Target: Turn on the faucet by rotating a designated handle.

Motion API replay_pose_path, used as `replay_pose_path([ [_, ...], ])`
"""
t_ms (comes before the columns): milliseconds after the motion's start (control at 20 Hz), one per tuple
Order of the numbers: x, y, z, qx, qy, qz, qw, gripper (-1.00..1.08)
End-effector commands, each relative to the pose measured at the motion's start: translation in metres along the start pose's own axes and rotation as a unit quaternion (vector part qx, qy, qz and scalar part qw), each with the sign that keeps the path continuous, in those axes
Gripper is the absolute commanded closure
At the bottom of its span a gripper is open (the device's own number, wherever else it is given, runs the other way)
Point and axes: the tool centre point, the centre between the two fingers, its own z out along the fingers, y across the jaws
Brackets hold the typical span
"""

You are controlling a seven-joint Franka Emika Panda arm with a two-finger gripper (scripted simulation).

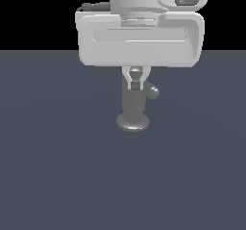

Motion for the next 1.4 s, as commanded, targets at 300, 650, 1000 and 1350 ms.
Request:
replay_pose_path([
  [300, 0.007, 0.054, 0.009, 0.000, -0.007, 0.011, 0.9999, 1.08],
  [650, 0.012, 0.089, 0.009, 0.000, -0.007, 0.011, 0.9999, 1.08],
  [1000, 0.030, 0.090, -0.004, -0.003, 0.010, -0.010, 0.9999, 1.08],
  [1350, 0.049, 0.108, -0.002, -0.003, 0.008, -0.007, 0.9999, 1.08],
])
